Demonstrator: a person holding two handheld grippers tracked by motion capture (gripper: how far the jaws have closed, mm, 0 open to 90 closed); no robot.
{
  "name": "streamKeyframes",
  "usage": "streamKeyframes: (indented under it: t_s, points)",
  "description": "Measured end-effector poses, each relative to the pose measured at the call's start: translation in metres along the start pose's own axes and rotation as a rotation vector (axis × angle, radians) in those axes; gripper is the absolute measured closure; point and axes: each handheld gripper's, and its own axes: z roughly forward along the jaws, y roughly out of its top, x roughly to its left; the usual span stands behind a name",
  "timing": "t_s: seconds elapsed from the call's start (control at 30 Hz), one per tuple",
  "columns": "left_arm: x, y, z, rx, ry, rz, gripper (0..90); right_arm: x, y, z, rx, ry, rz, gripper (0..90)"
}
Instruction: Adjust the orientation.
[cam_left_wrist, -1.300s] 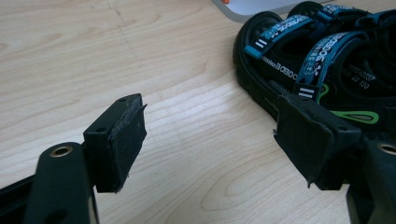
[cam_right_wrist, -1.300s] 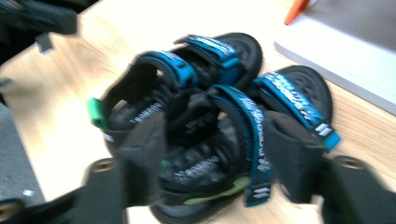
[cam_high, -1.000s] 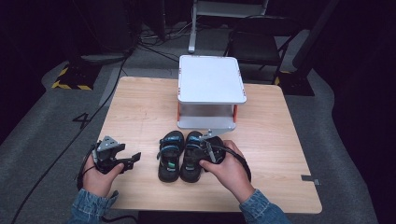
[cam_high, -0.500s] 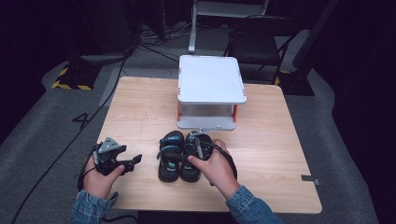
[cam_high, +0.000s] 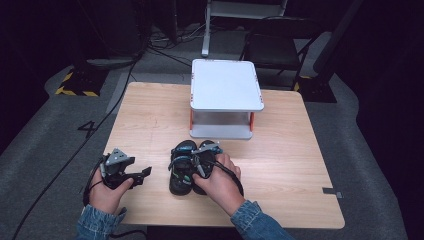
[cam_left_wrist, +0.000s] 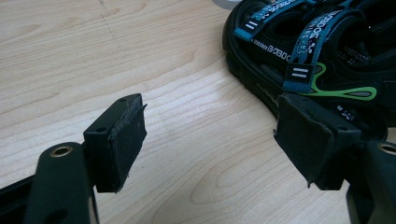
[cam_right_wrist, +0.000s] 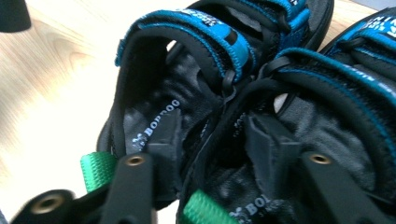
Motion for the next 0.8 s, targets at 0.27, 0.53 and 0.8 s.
streamKeyframes:
  t_s: [0.27,0.53,0.8]
  points:
    - [0.000,0.000,0.003,0.005,-0.008,0.005,24.9,-0.006,-0.002,-0.002,0.007,0.003,-0.012,77.3]
    - [0.002,-0.001,0.004,-0.002,-0.006,0.000,25.0,-0.007,-0.004,-0.008,-0.003,0.002,-0.023,82.9]
    - [0.000,0.001,0.007,0.001,-0.011,0.001,24.9,-0.030,0.001,-0.038,-0.066,-0.018,-0.012,82.8]
